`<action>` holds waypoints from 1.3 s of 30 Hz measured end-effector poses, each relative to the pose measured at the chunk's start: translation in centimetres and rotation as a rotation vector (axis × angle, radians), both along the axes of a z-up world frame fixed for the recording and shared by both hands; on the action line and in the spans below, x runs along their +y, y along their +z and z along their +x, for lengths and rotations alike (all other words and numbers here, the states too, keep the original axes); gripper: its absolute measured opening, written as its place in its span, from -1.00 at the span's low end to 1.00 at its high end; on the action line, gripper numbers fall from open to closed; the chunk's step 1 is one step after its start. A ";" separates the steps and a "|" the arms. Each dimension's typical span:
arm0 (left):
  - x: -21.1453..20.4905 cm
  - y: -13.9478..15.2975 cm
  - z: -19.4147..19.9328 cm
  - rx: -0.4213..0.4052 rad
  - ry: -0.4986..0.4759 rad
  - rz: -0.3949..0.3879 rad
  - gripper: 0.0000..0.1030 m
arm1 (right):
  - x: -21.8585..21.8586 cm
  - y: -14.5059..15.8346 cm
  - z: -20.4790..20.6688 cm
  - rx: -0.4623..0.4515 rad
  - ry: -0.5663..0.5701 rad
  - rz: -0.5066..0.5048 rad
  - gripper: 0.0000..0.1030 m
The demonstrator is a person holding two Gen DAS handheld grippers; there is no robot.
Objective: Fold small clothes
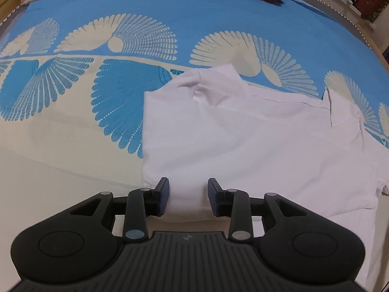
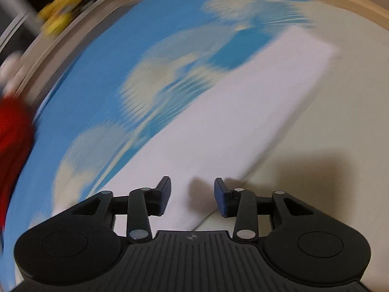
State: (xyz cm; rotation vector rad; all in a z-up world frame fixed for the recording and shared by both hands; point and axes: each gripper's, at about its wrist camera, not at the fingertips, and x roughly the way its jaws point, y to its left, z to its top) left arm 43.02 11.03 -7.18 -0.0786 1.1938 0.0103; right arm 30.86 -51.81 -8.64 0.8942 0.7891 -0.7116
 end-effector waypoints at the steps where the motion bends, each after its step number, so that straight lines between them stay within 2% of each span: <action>1: 0.0 0.1 0.1 -0.002 0.002 -0.001 -0.25 | -2.0 -0.8 -1.1 -0.002 -0.062 0.016 -0.04; 3: 0.3 0.0 0.1 -0.003 0.008 -0.003 -0.25 | -5.0 -2.4 -3.0 -0.014 -0.173 0.044 -0.05; 5: 0.2 0.0 0.1 -0.003 0.011 0.001 -0.25 | -7.8 -3.7 -5.1 -0.124 -0.255 0.076 -0.07; 10: -0.2 0.0 0.0 -0.002 -0.007 0.014 -0.23 | -11.7 -5.1 -6.8 -0.277 -0.311 0.086 -0.08; 11: -0.2 -0.1 0.0 -0.001 -0.009 0.018 -0.23 | -12.1 -5.4 -7.0 -0.298 -0.324 0.080 -0.13; 13: -0.1 -0.1 -0.1 -0.002 -0.013 0.022 -0.23 | -12.3 -5.6 -6.9 -0.297 -0.345 0.057 -0.36; 15: 0.2 0.0 -0.2 -0.004 -0.010 0.026 -0.23 | -13.0 -5.8 -6.8 -0.269 -0.368 0.034 -0.86; 18: 0.7 0.2 -0.2 -0.009 -0.003 0.027 -0.23 | -12.8 -5.5 -7.0 -0.258 -0.404 0.009 -0.91; 20: 1.3 0.4 -0.3 -0.014 0.007 0.029 -0.23 | -12.2 -4.1 -7.1 -0.176 -0.462 -0.095 -1.00; 23: 1.9 0.7 -0.4 -0.019 0.023 0.020 -0.23 | -11.8 -2.4 -8.2 -0.123 -0.572 -0.178 -1.00; 25: 2.3 1.0 -0.4 -0.026 0.023 0.009 -0.23 | -11.4 -1.5 -8.4 -0.126 -0.582 -0.223 -1.00; 27: 2.5 1.3 -0.5 -0.030 0.026 0.002 -0.23 | -11.5 -1.9 -8.2 -0.169 -0.550 -0.161 -0.96; 29: 2.8 1.4 -0.6 -0.031 0.033 -0.006 -0.23 | -11.7 -3.6 -8.2 -0.219 -0.526 -0.021 -0.88; 30: 2.9 1.5 -0.7 -0.031 0.034 -0.007 -0.23 | -11.6 -4.5 -8.1 -0.218 -0.515 0.031 -0.66; 31: 3.0 1.5 -0.8 -0.030 0.035 -0.007 -0.23 | -11.3 -5.3 -8.0 -0.215 -0.513 0.054 -0.62; 34: 2.9 1.4 -0.9 -0.027 0.026 -0.006 -0.23 | -11.1 -5.5 -7.7 -0.226 -0.483 -0.001 -0.62; 37: 2.8 1.4 -0.9 -0.026 0.017 -0.003 -0.23 | -11.9 -6.0 -7.6 -0.260 -0.479 0.009 -0.64; 39: 2.8 1.3 -0.9 -0.025 0.015 0.001 -0.23 | -12.2 -6.1 -7.7 -0.265 -0.492 0.009 -0.91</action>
